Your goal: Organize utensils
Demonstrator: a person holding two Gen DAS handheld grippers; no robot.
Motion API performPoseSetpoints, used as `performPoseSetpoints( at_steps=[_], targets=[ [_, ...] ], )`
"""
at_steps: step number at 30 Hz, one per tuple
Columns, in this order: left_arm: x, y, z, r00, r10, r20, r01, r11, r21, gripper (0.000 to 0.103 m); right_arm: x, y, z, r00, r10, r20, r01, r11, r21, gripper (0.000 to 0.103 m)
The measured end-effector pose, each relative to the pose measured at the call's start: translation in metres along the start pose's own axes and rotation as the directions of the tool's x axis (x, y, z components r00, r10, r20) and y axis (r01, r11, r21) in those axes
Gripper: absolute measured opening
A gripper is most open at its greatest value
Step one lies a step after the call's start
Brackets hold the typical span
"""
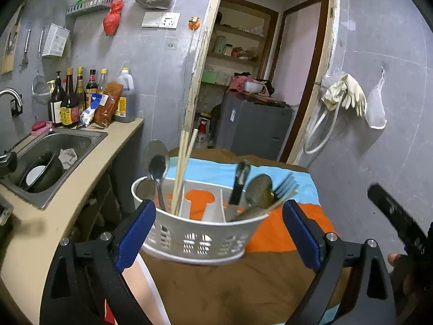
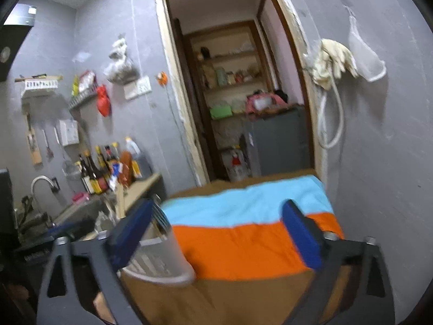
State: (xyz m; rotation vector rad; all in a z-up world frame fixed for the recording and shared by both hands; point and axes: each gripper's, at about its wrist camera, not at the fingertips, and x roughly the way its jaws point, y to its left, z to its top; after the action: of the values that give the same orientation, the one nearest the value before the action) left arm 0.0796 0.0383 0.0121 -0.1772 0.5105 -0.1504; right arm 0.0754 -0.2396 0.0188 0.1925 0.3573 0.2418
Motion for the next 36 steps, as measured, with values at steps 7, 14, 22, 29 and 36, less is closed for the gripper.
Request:
performPoseSetpoints(
  at_steps=[7, 14, 22, 29, 36],
  targets=[
    [-0.034, -0.029, -0.019, 0.999, 0.042, 0.004, -0.042, 0.998, 0.045, 0.092, -0.044, -0.028, -0.014, 0.991, -0.091, -0.102, 0.092, 0.996, 0.007, 0.103],
    [-0.07, -0.044, -0.048, 0.996, 0.088, 0.002, -0.088, 0.994, 0.061, 0.092, -0.095, -0.04, -0.022, 0.984, -0.129, -0.121, 0.128, 0.992, -0.014, 0.103],
    [-0.111, -0.051, -0.063, 0.99, 0.118, 0.073, -0.12, 0.992, 0.024, 0.092, -0.133, -0.037, -0.026, 0.99, -0.121, -0.07, 0.118, 0.992, -0.05, 0.103],
    [-0.125, -0.062, -0.064, 0.988, 0.122, 0.092, -0.126, 0.991, 0.037, 0.092, -0.14, -0.04, -0.027, 0.992, -0.108, -0.063, 0.105, 0.994, -0.042, 0.103],
    [-0.127, -0.069, -0.064, 0.986, 0.119, 0.113, -0.124, 0.992, 0.038, 0.092, -0.142, -0.043, -0.025, 0.993, -0.104, -0.054, 0.102, 0.994, -0.04, 0.103]
  ],
)
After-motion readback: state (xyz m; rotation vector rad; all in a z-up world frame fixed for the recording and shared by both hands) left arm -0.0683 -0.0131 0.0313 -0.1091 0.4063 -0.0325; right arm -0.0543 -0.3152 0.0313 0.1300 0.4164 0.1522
